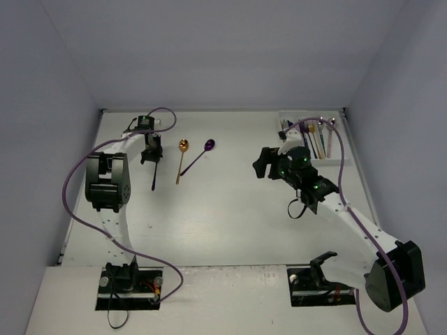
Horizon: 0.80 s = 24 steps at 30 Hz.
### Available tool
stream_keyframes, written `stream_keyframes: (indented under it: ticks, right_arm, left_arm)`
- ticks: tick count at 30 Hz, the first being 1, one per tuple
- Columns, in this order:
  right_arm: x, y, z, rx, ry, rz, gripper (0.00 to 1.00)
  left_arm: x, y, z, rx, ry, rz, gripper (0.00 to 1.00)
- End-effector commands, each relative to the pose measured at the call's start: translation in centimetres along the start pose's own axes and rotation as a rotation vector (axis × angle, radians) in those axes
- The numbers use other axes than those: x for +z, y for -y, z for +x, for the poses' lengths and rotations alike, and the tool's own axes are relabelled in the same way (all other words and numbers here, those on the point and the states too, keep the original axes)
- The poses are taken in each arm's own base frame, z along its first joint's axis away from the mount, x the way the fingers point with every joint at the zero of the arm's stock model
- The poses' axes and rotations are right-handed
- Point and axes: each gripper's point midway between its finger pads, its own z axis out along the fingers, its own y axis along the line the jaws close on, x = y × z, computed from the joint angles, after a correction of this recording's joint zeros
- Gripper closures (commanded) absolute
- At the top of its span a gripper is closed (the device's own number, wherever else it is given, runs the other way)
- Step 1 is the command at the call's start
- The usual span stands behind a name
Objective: Sort the eating utensils into containers
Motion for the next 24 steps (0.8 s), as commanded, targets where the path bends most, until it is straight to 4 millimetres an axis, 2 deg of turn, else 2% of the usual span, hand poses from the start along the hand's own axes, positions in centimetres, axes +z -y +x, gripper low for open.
stream_keyframes:
  ticks: [1, 3, 4, 6, 11, 12, 14, 17, 22, 24]
  right_arm:
    - [0.6, -5.8, -2.9, -0.056, 0.079, -0.129, 0.29]
    - [0.8, -8.0, -2.9, -0.051, 0.078, -0.173, 0.29]
    - [1.1, -8.8, -2.9, -0.048, 0.083, -0.188, 0.29]
    - [1.1, -11.4, -3.1, -0.049, 0.093, -0.238, 0.29]
    - [1.6, -16.7, -3.4, -0.020, 0.105, -0.363, 0.29]
    - [1.7, -17.7, -3.7, -0.009, 0.108, -0.394, 0.28]
    - [1.8, -19.5, -4.0, 0.004, 0.111, -0.449, 0.28]
    - [1.9, -21.3, -4.5, 0.000, 0.117, -0.487, 0.28]
    - [3.1, -22.2, -4.4, 0.011, 0.111, -0.499, 0.27]
    - [3.4, -22.3, -4.4, 0.011, 0.112, -0.499, 0.27]
  left_arm:
    - [-7.0, 2.3, -3.9, -0.120, 0.148, 0.041, 1.00]
    - [-9.8, 3.5, -5.2, -0.165, 0.212, 0.068, 1.00]
    - [-11.9, 4.3, -5.9, -0.173, 0.255, 0.085, 1.00]
    - [-14.5, 5.7, -6.5, -0.219, 0.301, 0.119, 1.00]
    - [-20.8, 9.4, -6.9, -0.300, 0.407, 0.215, 1.00]
    - [-21.7, 10.7, -6.5, -0.307, 0.414, 0.242, 1.00]
    - [-23.1, 12.2, -6.2, -0.337, 0.429, 0.287, 1.00]
    - [-24.0, 14.8, -5.6, -0.384, 0.446, 0.370, 1.00]
    - [-25.6, 17.6, -4.9, -0.438, 0.455, 0.482, 1.00]
    - [-26.0, 18.1, -4.7, -0.437, 0.458, 0.497, 1.00]
